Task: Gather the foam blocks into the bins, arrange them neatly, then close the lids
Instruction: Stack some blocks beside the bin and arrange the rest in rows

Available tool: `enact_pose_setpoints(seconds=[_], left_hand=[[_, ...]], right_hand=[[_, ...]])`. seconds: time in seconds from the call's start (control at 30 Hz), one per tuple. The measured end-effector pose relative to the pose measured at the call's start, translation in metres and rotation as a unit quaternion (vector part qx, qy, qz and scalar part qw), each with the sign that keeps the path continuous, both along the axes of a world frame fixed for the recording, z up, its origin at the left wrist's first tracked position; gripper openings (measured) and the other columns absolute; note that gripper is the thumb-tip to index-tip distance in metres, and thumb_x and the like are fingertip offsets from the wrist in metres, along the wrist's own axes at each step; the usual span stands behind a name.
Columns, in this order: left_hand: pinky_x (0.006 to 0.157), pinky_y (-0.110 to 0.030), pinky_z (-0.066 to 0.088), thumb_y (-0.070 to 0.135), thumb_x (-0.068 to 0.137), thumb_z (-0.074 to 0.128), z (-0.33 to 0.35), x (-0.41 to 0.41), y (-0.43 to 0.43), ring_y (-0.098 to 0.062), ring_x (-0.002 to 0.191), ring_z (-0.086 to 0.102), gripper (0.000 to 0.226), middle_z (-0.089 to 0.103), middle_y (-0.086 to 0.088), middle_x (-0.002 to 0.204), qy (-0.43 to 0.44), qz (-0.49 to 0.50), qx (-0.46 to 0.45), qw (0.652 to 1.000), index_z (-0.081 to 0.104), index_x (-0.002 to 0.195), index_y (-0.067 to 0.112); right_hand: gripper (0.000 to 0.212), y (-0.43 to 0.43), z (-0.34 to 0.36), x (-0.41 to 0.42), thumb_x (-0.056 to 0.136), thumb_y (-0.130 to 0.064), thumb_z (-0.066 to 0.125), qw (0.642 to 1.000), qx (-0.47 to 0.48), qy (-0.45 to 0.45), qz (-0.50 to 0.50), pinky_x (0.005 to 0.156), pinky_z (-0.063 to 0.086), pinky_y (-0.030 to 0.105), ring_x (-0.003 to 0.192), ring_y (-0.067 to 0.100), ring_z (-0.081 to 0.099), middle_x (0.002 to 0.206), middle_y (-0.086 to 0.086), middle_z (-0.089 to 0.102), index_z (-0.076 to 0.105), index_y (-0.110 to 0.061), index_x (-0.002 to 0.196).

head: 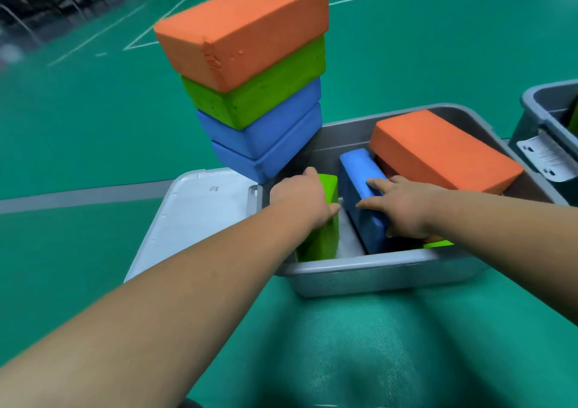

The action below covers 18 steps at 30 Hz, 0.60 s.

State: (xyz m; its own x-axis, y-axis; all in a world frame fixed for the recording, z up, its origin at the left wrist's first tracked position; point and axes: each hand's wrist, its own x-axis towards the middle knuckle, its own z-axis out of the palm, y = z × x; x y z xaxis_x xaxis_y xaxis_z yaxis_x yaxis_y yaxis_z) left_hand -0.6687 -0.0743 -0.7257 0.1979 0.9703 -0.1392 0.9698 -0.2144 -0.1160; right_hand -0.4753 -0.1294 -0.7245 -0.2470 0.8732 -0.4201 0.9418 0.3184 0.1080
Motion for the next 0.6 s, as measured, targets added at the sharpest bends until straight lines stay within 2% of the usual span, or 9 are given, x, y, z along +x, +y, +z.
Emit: enact_pose_setpoints(seconds=[0.1, 0.17, 0.23, 0.27, 0.33, 0.4, 0.43, 0.5, 0.6], left_hand=[[0.067, -0.039, 0.040, 0.074, 0.091, 0.053, -0.008, -0.006, 0.003, -0.035, 0.106, 0.065, 0.075, 0.063, -0.014, 0.121, -0.025, 0.022, 0.043, 0.999, 0.035, 0.135, 0.016], [0.076, -0.043, 0.045, 0.075, 0.092, 0.049, -0.010, -0.008, 0.003, -0.039, 0.115, 0.062, 0.080, 0.054, -0.017, 0.132, -0.034, 0.039, 0.015, 0.999, 0.031, 0.143, 0.017], [0.085, -0.047, 0.049, 0.073, 0.093, 0.051, -0.012, -0.009, 0.001, -0.041, 0.120, 0.057, 0.082, 0.040, -0.018, 0.139, -0.002, 0.009, -0.035, 0.999, 0.027, 0.149, 0.019], [0.084, -0.048, 0.048, 0.067, 0.094, 0.056, -0.013, -0.008, 0.000, -0.041, 0.120, 0.054, 0.077, 0.035, -0.018, 0.141, 0.019, -0.020, -0.041, 0.999, 0.029, 0.148, 0.019], [0.078, -0.046, 0.045, 0.039, 0.094, 0.067, -0.014, -0.008, -0.001, -0.041, 0.118, 0.049, 0.065, 0.024, -0.020, 0.151, 0.047, -0.067, -0.038, 0.996, 0.032, 0.146, 0.020], [0.082, -0.048, 0.051, 0.013, 0.089, 0.064, -0.014, -0.008, -0.001, -0.043, 0.119, 0.048, 0.075, 0.001, -0.019, 0.165, 0.048, -0.095, -0.058, 0.993, 0.027, 0.153, 0.031], [0.084, -0.049, 0.054, 0.007, 0.088, 0.061, -0.013, -0.009, -0.001, -0.044, 0.119, 0.049, 0.086, -0.008, -0.013, 0.169, 0.047, -0.111, -0.071, 0.990, 0.022, 0.156, 0.041], [0.079, -0.046, 0.056, 0.002, 0.088, 0.057, -0.010, -0.011, 0.000, -0.042, 0.114, 0.056, 0.098, -0.012, -0.006, 0.171, 0.061, -0.152, -0.084, 0.983, 0.014, 0.158, 0.056], [0.074, -0.044, 0.058, 0.002, 0.090, 0.058, -0.015, -0.015, 0.007, -0.039, 0.104, 0.065, 0.092, -0.014, -0.004, 0.172, 0.060, -0.185, -0.082, 0.978, 0.023, 0.157, 0.054]], right_hand=[[0.080, -0.001, 0.002, 0.000, 0.088, -0.045, 0.067, 1.000, -0.010, -0.001, -0.004, 0.113, 0.040, 0.048, 0.137, 0.034, 0.037, 0.165, 0.005, 0.014, 0.024, -0.050, 0.156], [0.077, -0.001, 0.004, -0.002, 0.090, -0.042, 0.065, 1.000, -0.011, -0.002, -0.006, 0.113, 0.039, 0.049, 0.137, 0.034, 0.037, 0.164, 0.005, 0.014, 0.026, -0.049, 0.155], [0.075, 0.000, 0.004, -0.004, 0.091, -0.041, 0.063, 1.000, -0.010, -0.005, -0.006, 0.113, 0.039, 0.049, 0.137, 0.034, 0.036, 0.164, 0.006, 0.015, 0.026, -0.048, 0.156], [0.074, 0.000, 0.004, -0.004, 0.091, -0.041, 0.062, 1.000, -0.011, -0.006, -0.007, 0.113, 0.039, 0.049, 0.138, 0.034, 0.036, 0.164, 0.006, 0.015, 0.026, -0.048, 0.156], [0.075, 0.002, 0.002, -0.004, 0.090, -0.040, 0.063, 1.000, -0.010, -0.003, -0.010, 0.112, 0.040, 0.049, 0.137, 0.034, 0.036, 0.164, 0.005, 0.015, 0.027, -0.049, 0.155], [0.076, 0.004, 0.001, -0.003, 0.088, -0.041, 0.065, 1.000, -0.010, -0.001, -0.009, 0.112, 0.040, 0.049, 0.136, 0.033, 0.037, 0.163, 0.005, 0.016, 0.028, -0.050, 0.154], [0.077, 0.005, 0.001, -0.002, 0.087, -0.043, 0.065, 1.000, -0.011, 0.000, -0.009, 0.111, 0.041, 0.049, 0.135, 0.033, 0.037, 0.163, 0.003, 0.016, 0.028, -0.051, 0.153], [0.077, 0.006, 0.003, -0.001, 0.086, -0.044, 0.066, 1.000, -0.015, 0.002, -0.010, 0.111, 0.041, 0.049, 0.136, 0.032, 0.036, 0.163, 0.002, 0.015, 0.027, -0.052, 0.153], [0.077, 0.007, 0.003, -0.001, 0.087, -0.045, 0.066, 1.000, -0.014, 0.003, -0.007, 0.112, 0.040, 0.049, 0.136, 0.033, 0.036, 0.164, 0.002, 0.015, 0.027, -0.052, 0.153]])
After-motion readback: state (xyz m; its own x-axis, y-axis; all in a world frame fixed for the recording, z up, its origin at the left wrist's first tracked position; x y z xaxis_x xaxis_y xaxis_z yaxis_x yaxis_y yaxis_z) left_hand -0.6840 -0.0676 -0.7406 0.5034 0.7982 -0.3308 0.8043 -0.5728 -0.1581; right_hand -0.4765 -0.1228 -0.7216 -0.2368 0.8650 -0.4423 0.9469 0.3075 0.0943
